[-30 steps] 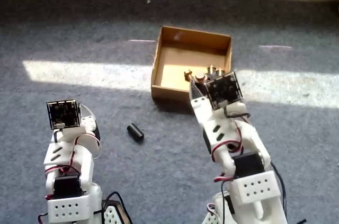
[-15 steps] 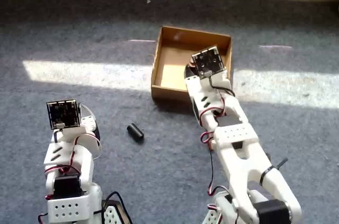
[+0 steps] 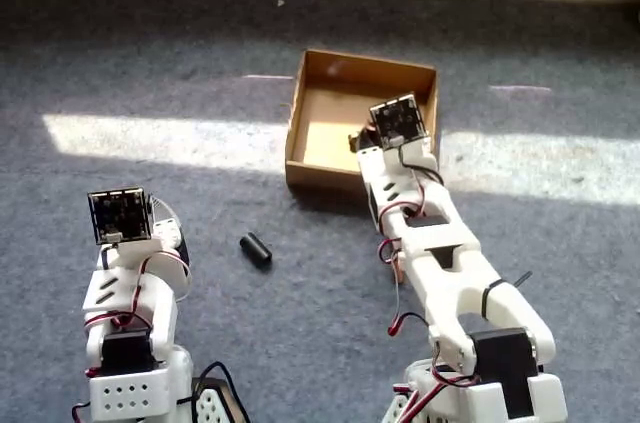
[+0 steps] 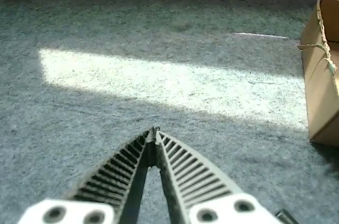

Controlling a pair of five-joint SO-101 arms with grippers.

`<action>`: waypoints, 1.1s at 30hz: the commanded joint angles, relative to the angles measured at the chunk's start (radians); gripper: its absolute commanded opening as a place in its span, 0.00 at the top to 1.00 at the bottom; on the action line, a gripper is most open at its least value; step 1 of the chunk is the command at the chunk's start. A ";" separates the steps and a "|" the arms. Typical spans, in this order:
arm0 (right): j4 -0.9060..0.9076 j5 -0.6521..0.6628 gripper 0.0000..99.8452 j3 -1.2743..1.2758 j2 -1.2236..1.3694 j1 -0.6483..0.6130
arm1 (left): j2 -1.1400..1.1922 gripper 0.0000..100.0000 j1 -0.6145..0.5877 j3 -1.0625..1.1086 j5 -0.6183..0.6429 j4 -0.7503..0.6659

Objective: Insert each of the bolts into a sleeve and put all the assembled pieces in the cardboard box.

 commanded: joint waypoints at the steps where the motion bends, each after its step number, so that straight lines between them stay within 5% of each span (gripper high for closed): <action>1: 0.090 0.002 0.91 -0.065 -0.021 0.012 | -0.007 0.99 -0.008 0.022 -0.014 0.003; 5: 0.225 -0.103 0.85 -0.068 -0.031 0.012 | -0.007 0.99 -0.008 0.022 -0.014 0.003; 16: 0.479 -0.110 0.85 -0.028 -0.432 -0.028 | -0.007 0.99 -0.008 0.022 -0.014 0.003; 24: 0.816 -0.110 0.85 -0.030 -0.518 -0.262 | -0.007 0.99 -0.015 0.022 -0.014 0.002; 33: 0.901 -0.106 0.85 -0.030 -0.506 -0.521 | -0.007 0.99 -0.016 0.022 -0.014 0.002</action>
